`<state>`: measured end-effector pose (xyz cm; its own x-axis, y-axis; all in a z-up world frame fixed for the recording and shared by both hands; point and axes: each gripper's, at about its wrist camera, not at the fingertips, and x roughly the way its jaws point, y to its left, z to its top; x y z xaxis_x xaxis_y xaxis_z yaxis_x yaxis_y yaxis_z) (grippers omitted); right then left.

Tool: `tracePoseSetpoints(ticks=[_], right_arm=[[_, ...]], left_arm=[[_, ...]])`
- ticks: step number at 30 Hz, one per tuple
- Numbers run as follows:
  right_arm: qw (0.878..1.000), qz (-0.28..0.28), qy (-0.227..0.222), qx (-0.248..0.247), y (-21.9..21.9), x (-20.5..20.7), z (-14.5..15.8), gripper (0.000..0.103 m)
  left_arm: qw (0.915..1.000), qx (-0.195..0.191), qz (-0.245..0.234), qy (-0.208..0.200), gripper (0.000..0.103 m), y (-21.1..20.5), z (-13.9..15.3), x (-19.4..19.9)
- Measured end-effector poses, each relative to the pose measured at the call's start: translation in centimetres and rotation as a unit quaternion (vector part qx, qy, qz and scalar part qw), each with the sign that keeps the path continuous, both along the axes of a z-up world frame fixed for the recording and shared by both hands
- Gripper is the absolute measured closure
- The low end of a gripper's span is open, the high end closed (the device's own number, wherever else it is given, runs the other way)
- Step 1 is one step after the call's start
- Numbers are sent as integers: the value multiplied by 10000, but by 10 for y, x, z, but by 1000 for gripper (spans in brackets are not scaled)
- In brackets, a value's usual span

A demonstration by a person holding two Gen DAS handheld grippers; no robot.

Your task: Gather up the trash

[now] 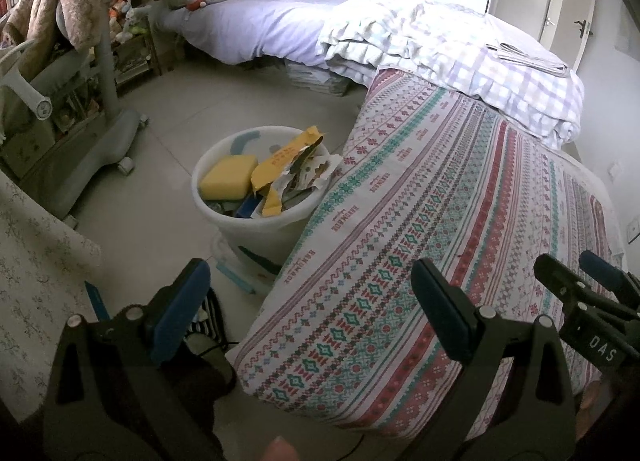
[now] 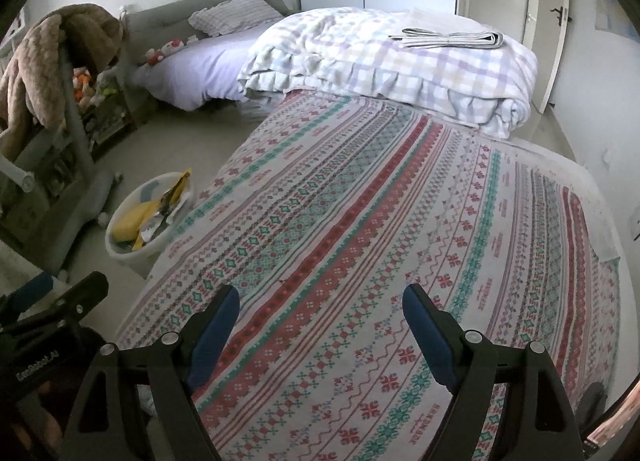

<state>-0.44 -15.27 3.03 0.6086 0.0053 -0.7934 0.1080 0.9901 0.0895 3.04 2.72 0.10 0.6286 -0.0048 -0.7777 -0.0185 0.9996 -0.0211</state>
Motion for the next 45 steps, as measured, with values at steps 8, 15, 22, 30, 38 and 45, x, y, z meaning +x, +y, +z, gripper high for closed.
tracePoseSetpoints(ticks=[8,15,22,30,38,45], right_arm=[[10000,18,43,51,0,1,-2,18],[10000,13,41,51,0,0,-2,18],[10000,15,56,40,0,1,-3,18],[10000,28,48,26,1,1,-4,18],[10000,26,39,18,1,1,-5,18],[10000,35,45,10,2,1,-6,18]], left_arm=[[10000,-11,-2,-4,3,-1,0,0],[10000,-11,12,-10,3,-2,0,0],[10000,-19,-3,-18,3,-1,0,-1],[10000,-14,3,-34,3,-2,0,-1],[10000,-18,-2,-29,3,-1,0,-1],[10000,-7,-66,-7,3,-1,-3,0]])
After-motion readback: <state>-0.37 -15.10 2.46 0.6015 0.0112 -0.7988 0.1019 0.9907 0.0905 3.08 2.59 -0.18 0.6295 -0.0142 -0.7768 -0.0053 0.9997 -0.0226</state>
